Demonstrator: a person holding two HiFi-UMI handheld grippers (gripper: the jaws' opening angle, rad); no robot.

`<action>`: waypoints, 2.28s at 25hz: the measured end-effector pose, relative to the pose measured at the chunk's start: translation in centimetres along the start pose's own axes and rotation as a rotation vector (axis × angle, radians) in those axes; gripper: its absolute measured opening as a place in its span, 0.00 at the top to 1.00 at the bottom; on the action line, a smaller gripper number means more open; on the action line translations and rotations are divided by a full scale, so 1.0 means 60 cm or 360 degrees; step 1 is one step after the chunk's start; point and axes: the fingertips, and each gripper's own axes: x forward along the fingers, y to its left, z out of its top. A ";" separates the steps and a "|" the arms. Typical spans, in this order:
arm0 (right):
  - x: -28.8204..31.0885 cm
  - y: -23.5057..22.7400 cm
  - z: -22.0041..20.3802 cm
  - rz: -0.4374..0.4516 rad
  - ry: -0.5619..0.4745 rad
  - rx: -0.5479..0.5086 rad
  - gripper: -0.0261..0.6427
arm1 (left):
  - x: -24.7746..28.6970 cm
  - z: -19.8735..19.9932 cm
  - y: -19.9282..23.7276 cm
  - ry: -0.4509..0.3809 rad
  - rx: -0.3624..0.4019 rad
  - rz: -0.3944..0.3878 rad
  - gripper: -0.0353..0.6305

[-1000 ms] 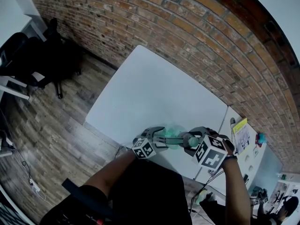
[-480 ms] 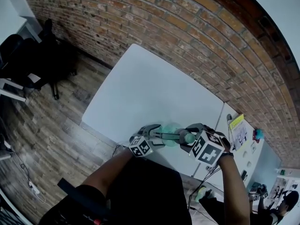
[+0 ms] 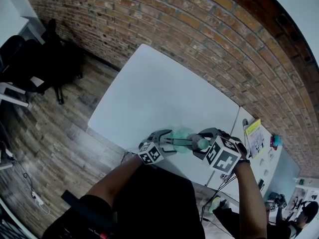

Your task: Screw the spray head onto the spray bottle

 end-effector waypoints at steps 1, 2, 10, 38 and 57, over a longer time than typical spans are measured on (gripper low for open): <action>0.000 0.000 0.001 -0.0004 -0.0001 -0.0008 0.56 | -0.001 0.000 0.000 0.0002 0.0000 0.0001 0.25; -0.001 0.000 0.004 -0.0007 -0.0005 -0.0019 0.56 | -0.002 0.000 0.001 0.0004 0.0000 0.0001 0.25; -0.034 0.011 0.028 0.0032 -0.0031 -0.0234 0.56 | -0.001 0.002 0.001 0.0004 -0.0012 0.0004 0.25; 0.002 0.011 -0.003 0.0043 0.0297 -0.0751 0.57 | -0.002 0.003 0.000 0.0000 -0.0014 0.0002 0.25; 0.000 0.006 0.004 0.0038 0.0116 -0.0132 0.57 | -0.006 0.001 -0.003 0.0005 -0.0036 -0.0007 0.25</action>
